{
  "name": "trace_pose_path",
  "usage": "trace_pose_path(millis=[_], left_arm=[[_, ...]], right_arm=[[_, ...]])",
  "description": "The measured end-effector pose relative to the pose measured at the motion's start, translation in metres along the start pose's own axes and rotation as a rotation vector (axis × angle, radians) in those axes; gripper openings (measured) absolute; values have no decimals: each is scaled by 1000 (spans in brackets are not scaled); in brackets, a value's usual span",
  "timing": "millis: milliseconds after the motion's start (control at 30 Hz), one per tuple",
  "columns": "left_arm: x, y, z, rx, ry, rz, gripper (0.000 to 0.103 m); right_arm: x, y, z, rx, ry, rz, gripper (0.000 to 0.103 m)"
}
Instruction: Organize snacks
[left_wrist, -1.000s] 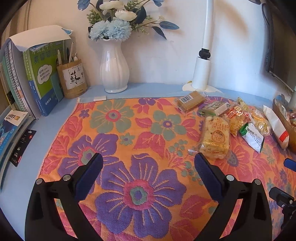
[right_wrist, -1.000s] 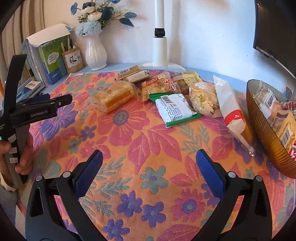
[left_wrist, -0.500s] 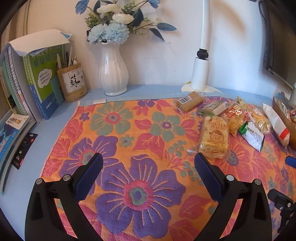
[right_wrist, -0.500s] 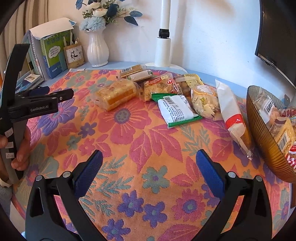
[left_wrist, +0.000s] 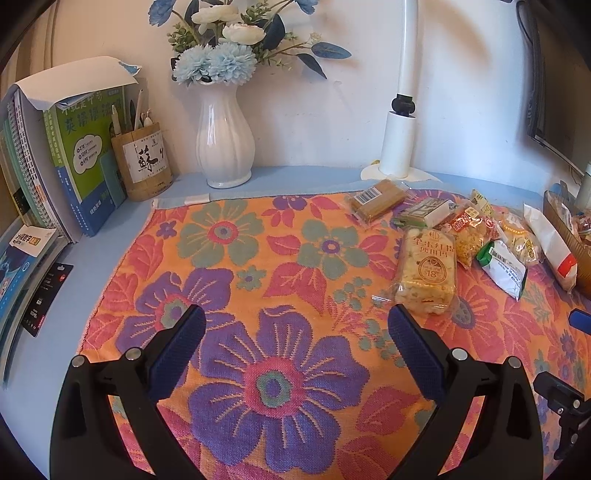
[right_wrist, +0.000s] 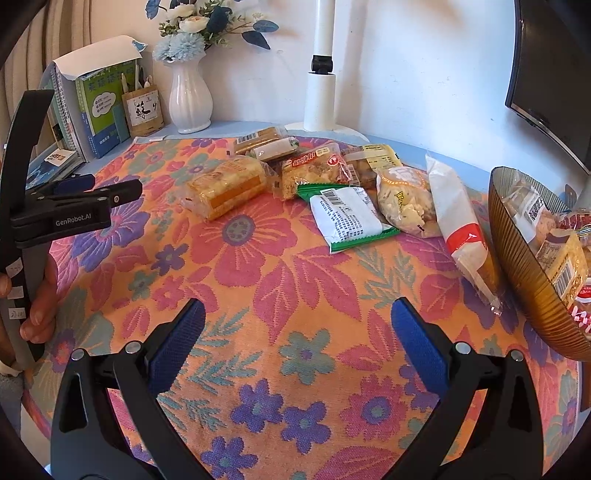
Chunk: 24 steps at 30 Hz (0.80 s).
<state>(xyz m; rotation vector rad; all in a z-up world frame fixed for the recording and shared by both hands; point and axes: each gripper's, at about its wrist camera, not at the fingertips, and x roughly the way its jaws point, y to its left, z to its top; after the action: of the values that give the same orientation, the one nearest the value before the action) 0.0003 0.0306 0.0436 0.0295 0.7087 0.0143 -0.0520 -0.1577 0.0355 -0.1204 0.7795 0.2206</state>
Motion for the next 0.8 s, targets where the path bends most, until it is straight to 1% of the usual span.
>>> trace_pose_path(millis=[267,567,800], left_arm=[[-1,0,0,-3,0,0,98],[0,5,1,-36,5,-17,98],[0,4,0,-32,4,-21,98]], right_arm=[[0,0,-1,4,-2,-10,100],[-2,2,-1,-15,-15,-21,100],[-2,2,-1,-11,-18,-21,100]])
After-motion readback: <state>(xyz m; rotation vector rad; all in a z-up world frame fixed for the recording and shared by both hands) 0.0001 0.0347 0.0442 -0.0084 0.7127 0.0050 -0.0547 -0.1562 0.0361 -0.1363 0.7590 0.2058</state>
